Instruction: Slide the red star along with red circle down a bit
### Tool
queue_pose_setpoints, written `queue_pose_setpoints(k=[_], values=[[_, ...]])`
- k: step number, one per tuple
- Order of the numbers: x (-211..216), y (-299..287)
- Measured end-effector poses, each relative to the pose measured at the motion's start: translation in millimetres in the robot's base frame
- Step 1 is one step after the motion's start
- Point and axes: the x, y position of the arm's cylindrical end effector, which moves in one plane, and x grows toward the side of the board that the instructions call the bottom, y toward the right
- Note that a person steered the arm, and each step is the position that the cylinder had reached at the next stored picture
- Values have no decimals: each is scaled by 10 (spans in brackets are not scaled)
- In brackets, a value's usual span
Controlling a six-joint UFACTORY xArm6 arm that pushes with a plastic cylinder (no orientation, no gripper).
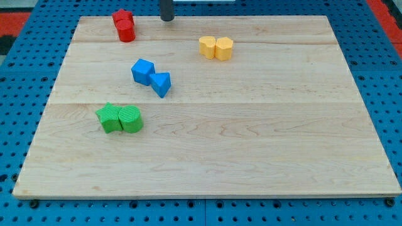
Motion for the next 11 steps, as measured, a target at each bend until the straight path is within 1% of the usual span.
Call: queue_pose_setpoints(k=[2, 3, 5, 6, 7, 9, 10, 11], values=[[21, -937], [280, -1060], [1145, -1091], [989, -1950], [813, -2178], [30, -2006], [262, -1423], [604, -1027]])
